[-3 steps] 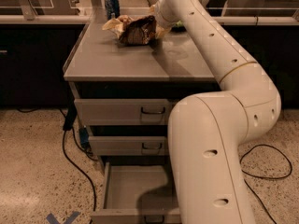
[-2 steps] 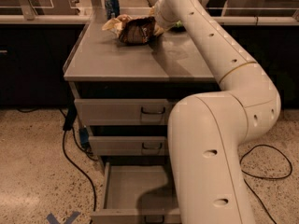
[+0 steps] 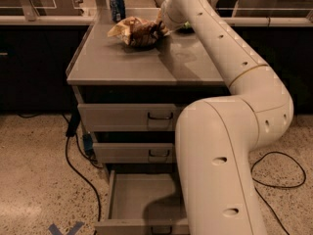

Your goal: Place brown chip bag into bottom drawer

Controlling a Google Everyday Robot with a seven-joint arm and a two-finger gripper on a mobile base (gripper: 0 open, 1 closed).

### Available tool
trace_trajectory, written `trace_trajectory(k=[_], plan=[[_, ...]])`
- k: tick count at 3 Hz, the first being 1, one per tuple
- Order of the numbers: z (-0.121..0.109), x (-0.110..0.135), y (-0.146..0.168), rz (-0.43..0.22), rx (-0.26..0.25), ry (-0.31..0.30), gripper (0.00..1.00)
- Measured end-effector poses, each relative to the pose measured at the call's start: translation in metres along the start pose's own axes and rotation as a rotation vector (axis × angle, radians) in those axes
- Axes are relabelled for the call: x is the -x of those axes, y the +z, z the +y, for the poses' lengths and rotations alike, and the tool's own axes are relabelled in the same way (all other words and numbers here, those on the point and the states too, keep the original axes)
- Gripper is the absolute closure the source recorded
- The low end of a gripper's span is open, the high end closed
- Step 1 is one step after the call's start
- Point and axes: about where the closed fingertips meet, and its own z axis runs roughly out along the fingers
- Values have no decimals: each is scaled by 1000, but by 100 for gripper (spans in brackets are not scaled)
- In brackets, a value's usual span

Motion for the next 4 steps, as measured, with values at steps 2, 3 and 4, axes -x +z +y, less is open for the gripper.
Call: trace_trajectory(k=[2,3,4], plan=[[-3,3,-6,-9,3,-31,100],[-21,8,-30,-30,-9,-82,100],[-56,16,-65,-38,-57,-175,100]])
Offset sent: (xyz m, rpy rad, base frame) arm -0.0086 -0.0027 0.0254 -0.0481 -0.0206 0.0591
